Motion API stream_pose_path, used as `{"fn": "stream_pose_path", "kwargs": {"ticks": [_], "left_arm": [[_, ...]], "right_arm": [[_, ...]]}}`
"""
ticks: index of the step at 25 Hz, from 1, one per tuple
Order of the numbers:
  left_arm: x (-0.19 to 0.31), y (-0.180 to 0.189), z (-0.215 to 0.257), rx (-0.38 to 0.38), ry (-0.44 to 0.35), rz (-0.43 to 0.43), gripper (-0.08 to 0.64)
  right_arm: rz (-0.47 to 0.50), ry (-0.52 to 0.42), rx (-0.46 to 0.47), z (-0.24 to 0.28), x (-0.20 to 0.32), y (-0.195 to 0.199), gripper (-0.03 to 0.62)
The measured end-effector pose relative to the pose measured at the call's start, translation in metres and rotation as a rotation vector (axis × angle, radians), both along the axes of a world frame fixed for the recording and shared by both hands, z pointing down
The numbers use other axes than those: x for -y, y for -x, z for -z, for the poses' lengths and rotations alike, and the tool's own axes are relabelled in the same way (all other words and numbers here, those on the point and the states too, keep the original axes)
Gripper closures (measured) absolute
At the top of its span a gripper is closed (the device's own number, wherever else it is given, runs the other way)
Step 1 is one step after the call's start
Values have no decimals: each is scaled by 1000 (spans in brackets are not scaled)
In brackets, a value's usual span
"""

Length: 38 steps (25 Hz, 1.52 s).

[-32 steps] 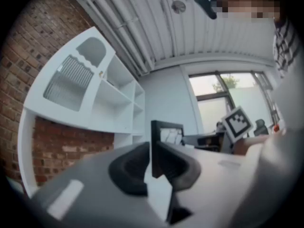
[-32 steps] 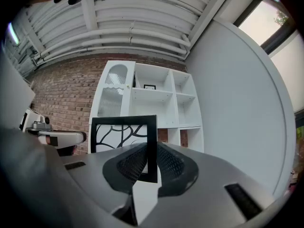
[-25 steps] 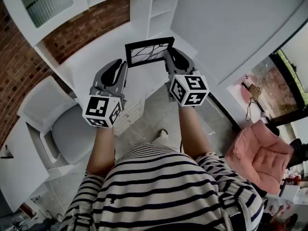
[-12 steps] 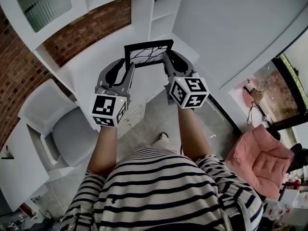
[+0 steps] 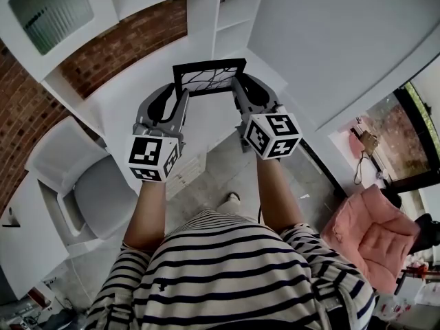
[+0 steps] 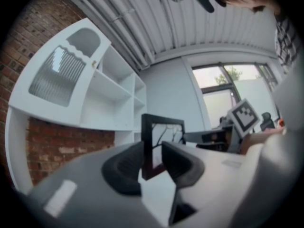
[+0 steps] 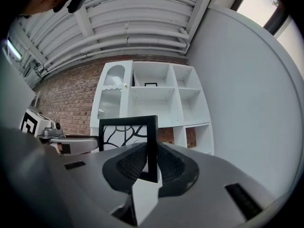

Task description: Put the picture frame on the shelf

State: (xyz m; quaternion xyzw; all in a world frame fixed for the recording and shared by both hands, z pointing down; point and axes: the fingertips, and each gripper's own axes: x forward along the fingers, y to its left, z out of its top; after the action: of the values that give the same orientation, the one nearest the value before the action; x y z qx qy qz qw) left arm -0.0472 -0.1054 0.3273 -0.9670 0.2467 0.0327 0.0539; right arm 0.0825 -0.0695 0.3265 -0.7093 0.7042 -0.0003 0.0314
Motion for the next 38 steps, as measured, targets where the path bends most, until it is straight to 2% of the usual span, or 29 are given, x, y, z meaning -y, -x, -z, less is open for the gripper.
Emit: {"fn": "stream_pose_path", "kwargs": {"ticks": [9,23,29,38], "left_arm": [[18,-28,15,-35,3,56,454],[48,-90,35,-61,30,168,454],[59,-96,47,-74,15,227,454],[104,-91,57,-96,14,267,454]], "right_arm": [[50,-9,-71,18,19,-27,529],[192,-34,-130,60,62,-87,529],[249,-53,-141,71,79,-92,529],[291,-72,-159,86,134,-87,529]]}}
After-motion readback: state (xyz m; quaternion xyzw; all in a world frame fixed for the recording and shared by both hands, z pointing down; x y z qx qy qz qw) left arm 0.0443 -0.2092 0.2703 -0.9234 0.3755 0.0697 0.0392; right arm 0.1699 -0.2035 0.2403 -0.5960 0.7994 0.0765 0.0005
